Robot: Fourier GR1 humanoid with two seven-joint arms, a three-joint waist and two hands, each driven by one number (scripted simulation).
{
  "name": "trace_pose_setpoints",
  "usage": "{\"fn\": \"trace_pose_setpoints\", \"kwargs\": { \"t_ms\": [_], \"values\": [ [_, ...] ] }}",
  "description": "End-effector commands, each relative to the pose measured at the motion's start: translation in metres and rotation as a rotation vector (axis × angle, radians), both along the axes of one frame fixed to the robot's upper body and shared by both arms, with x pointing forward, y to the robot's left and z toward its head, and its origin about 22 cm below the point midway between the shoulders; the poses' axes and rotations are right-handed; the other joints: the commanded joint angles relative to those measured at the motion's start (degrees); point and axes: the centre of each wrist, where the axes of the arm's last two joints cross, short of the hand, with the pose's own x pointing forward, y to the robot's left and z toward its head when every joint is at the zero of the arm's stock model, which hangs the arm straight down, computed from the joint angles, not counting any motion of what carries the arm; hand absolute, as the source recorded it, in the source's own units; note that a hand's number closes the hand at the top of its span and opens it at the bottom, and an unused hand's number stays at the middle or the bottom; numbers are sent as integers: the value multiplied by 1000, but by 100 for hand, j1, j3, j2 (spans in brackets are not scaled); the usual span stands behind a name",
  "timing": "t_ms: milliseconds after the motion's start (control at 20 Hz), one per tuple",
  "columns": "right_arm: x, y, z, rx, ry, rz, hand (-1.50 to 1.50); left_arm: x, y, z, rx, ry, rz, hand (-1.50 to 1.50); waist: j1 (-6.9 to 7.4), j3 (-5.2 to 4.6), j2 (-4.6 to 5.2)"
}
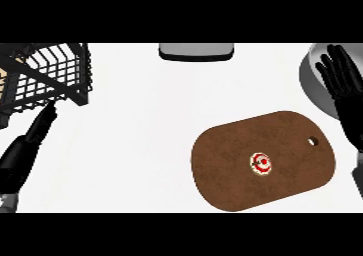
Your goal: Pick the cupcake from the cutting board and place it in the pot
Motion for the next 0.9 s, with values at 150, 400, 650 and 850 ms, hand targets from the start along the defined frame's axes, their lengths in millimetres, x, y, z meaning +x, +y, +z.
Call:
{"fn": "trace_pose_setpoints", "kwargs": {
  "t_ms": [150, 400, 650, 850],
  "values": [
    [-33, -25, 28, -6, -449, 110, 150, -1, -32, -10, -240, -44, 115, 0, -446, -77, -127],
    [-63, -92, -20, -197, -380, -457, -150, -6, -64, -21, -395, -66, 165, 0, -657, -79, -81],
    [-118, -50, -71, -120, -650, -258, -150, -6, -90, -23, -418, -64, 128, 0, -374, -88, -55],
    [-168, -44, -63, -142, -676, -174, -150, -6, -100, -16, -400, -74, 135, 0, -310, -99, -50]
  ]
}}
